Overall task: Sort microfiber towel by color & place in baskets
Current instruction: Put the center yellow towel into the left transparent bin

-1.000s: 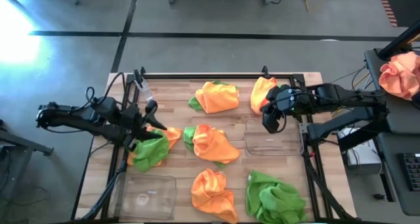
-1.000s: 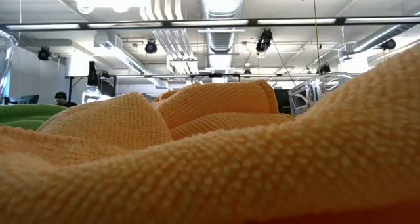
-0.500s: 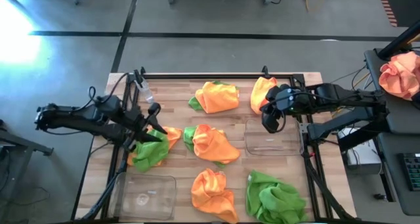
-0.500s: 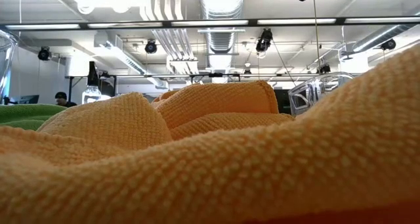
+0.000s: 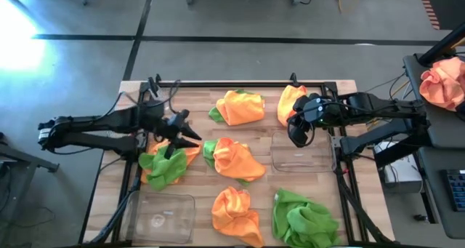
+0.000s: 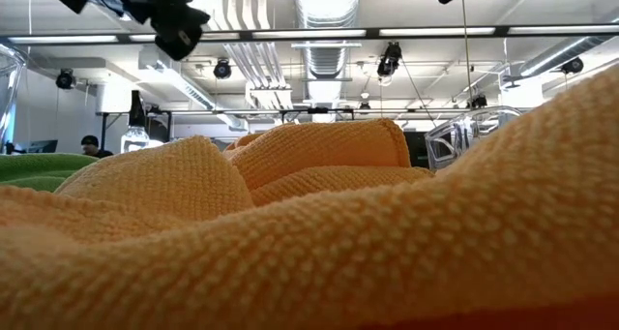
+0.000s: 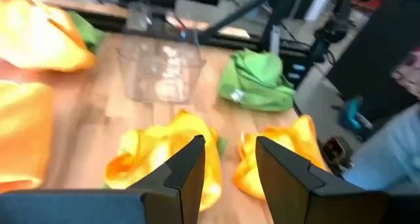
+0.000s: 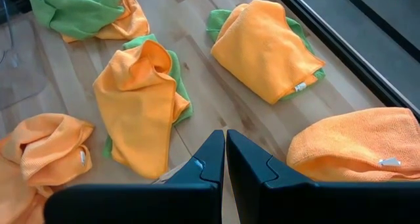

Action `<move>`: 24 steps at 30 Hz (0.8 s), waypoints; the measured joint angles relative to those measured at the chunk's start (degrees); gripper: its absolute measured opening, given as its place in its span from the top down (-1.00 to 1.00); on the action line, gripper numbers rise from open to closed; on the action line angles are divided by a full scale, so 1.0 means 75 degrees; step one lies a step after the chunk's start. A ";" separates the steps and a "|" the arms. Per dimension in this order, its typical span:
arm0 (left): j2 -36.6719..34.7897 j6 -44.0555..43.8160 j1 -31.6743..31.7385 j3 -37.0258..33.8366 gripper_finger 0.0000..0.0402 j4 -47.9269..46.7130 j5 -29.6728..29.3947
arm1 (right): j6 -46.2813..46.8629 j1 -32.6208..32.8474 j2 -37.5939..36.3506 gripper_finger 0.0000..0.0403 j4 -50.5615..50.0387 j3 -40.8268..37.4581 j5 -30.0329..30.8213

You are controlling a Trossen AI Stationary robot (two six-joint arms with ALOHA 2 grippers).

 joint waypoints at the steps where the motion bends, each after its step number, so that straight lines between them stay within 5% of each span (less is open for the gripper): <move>1: 0.0163 0.0040 0.0087 0.0049 0.40 0.0016 0.0277 | 0.0000 -0.0001 0.0000 0.94 0.0000 0.0000 0.0000; 8: 0.1446 0.0205 0.0506 0.0230 0.40 0.0167 0.1383 | 0.0002 0.0000 0.0000 0.94 0.0000 0.0000 0.0000; 24: 0.3691 0.1069 0.0742 0.1083 0.40 0.0388 0.2454 | 0.0003 0.0000 0.0000 0.94 -0.0046 0.0000 0.0000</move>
